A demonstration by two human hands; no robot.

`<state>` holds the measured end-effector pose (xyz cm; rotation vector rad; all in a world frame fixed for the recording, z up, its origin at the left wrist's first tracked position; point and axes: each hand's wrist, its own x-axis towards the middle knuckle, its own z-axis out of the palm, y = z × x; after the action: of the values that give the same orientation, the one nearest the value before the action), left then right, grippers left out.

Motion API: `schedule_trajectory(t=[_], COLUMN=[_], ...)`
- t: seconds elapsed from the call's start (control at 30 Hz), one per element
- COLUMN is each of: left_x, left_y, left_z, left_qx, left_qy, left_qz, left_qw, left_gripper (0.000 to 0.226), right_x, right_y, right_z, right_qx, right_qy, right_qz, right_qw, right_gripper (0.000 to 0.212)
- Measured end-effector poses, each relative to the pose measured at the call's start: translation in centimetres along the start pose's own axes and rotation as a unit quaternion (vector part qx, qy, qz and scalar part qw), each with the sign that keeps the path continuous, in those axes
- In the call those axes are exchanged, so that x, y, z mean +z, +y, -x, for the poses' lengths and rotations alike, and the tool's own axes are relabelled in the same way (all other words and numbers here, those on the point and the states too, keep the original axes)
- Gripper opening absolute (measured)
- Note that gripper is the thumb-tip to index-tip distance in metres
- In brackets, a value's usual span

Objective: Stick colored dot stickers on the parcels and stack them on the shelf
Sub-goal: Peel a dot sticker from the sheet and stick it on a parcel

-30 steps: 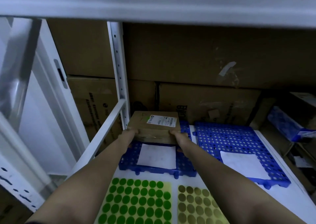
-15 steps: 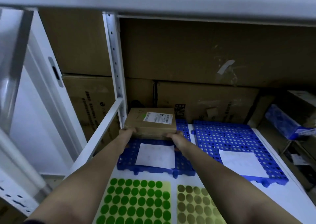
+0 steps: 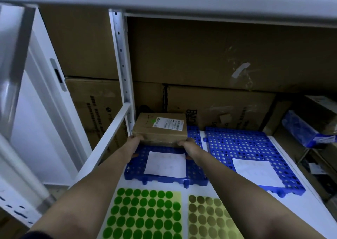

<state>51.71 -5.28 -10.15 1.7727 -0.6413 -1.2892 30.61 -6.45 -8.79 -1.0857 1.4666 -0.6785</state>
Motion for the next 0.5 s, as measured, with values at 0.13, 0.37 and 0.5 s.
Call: schedule_trajectory(t=[0.13, 0.37, 0.5], left_x=[-0.5, 0.8, 4.5], left_y=[0.6, 1.0, 2.6], left_z=[-0.5, 3.6, 5.8], left_qx=[0.042, 0.265, 0.3], left_qy=[0.073, 0.144, 0.111], left_qz=[-0.026, -0.123, -0.095], left_qw=[0.996, 0.946, 0.943], left_gripper=[0.038, 0.027, 0.024], right_x=[-1.0, -4.3, -6.9], right_y=[0.0, -0.6, -1.1], right_z=[0.1, 0.7, 2.5], right_qx=[-0.05, -0.158, -0.2], right_qy=[0.043, 0.112, 0.129], right_qz=[0.05, 0.081, 0.059], right_qw=[0.997, 0.978, 0.969], right_gripper=[0.056, 0.016, 0.028])
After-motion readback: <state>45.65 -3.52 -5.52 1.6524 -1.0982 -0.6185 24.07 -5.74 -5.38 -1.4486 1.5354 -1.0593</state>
